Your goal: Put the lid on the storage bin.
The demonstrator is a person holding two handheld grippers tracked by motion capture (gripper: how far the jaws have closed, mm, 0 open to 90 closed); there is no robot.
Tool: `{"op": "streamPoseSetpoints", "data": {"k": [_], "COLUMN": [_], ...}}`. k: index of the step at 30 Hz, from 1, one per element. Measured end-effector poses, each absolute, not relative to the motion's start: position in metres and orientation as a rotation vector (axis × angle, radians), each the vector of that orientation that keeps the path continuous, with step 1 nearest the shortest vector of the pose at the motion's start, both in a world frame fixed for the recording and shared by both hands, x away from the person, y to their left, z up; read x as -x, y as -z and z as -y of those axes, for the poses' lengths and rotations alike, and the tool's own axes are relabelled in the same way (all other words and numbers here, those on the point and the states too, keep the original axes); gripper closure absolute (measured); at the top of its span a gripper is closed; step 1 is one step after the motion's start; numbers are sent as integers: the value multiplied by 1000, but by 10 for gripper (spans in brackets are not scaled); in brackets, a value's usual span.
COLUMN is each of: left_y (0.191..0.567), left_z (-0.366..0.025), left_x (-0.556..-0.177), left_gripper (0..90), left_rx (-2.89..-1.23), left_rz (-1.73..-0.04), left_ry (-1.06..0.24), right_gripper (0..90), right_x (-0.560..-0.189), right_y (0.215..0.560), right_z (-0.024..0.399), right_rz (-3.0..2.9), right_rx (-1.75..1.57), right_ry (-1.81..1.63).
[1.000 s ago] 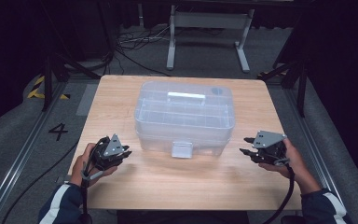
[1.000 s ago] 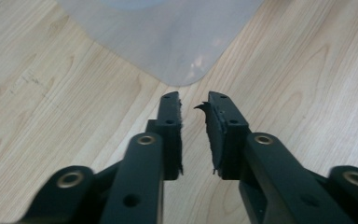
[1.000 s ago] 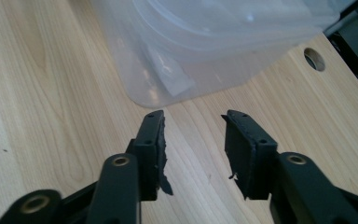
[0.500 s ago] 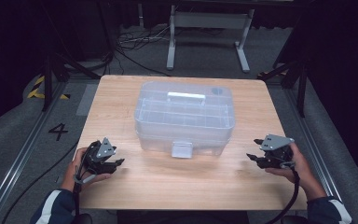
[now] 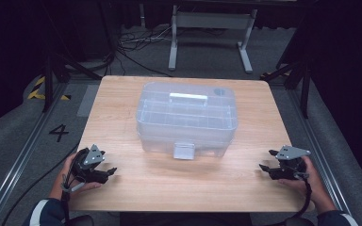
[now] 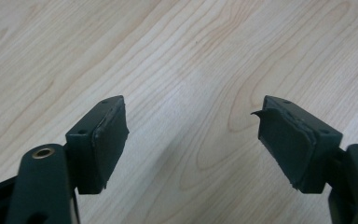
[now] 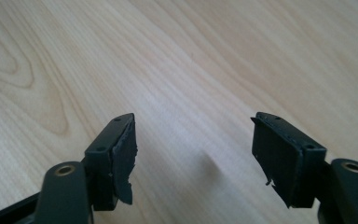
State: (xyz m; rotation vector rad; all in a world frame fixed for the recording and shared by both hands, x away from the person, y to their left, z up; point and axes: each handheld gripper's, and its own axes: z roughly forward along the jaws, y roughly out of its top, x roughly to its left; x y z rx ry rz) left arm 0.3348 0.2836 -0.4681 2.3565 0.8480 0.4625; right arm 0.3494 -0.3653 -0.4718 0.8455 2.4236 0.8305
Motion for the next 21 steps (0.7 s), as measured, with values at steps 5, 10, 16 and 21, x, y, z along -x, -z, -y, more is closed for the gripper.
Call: {"op": "streamPoseSetpoints", "data": {"k": [5,10,16,21], "left_y": [475,487,495,495], "left_z": [-294,-299,-305,-305], "left_x": [-332,-326,-323,-321], "left_gripper": [176,171,84,84], "left_rx": [-2323,-2310,-2220,-2202], "left_rz": [-871,-923,-1008,-1046], "left_ry": [-398,-359,-348,-359], "right_gripper": [288,239,219,215], "right_x": [-344,-341,-345,-347], "right_y": [484,492,492,493], "right_z": [376,390,395,396], "right_rz": [-2373,-2312,-2336,-2341], "right_rx": [-953,-1073,-1134,-1152], "right_ry": [-886,-991,-1013,-1020]}}
